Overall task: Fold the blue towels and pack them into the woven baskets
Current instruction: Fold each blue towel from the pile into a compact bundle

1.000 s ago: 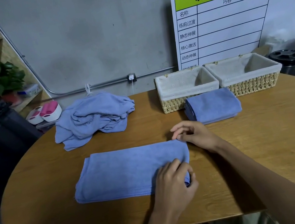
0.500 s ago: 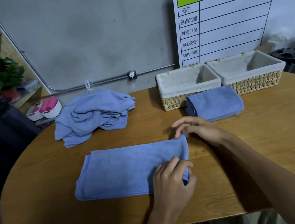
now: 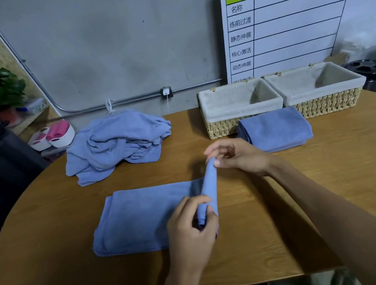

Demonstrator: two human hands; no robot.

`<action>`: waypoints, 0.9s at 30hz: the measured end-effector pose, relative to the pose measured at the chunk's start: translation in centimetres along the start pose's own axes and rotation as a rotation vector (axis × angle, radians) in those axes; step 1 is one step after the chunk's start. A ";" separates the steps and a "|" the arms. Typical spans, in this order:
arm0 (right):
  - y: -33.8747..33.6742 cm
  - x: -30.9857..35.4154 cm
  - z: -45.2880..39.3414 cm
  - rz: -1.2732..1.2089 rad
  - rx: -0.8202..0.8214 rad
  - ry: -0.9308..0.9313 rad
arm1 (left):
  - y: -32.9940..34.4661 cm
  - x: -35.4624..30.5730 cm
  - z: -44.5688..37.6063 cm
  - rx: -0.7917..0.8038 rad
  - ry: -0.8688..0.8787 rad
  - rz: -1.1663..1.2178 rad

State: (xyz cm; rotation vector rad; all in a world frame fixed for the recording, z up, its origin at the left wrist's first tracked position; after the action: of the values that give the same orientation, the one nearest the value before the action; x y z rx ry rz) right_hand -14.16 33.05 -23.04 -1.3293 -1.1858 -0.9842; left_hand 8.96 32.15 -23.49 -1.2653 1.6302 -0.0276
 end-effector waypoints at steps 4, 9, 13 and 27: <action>2.4 1.1 -4.2 0.006 0.039 -0.049 | -3.0 1.6 0.3 -0.075 -0.143 -0.002; 6.1 1.0 -9.2 0.159 0.119 -0.052 | -5.9 3.8 1.8 -0.104 -0.283 -0.039; 8.6 -0.9 -11.7 0.328 0.168 -0.001 | -7.1 6.1 3.0 0.002 -0.441 -0.251; 6.5 -4.0 -8.5 0.331 -0.018 0.064 | -2.7 3.6 2.8 0.264 -0.044 -0.584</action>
State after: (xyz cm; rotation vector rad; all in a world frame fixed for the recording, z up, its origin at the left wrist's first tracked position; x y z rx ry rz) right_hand -7.92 24.39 -27.15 -1.4419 -0.8746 -0.7930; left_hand 13.11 29.83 -25.75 -1.4747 1.1280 -0.5519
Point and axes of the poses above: each hand's wrist, its own z-axis away from the middle knuckle, its own y-axis out of the palm, x = y × z, the point moved 4 cm from there along -z, towards the middle knuckle, and after that the axes turned 15 degrees about x, right-handed, at the moved point
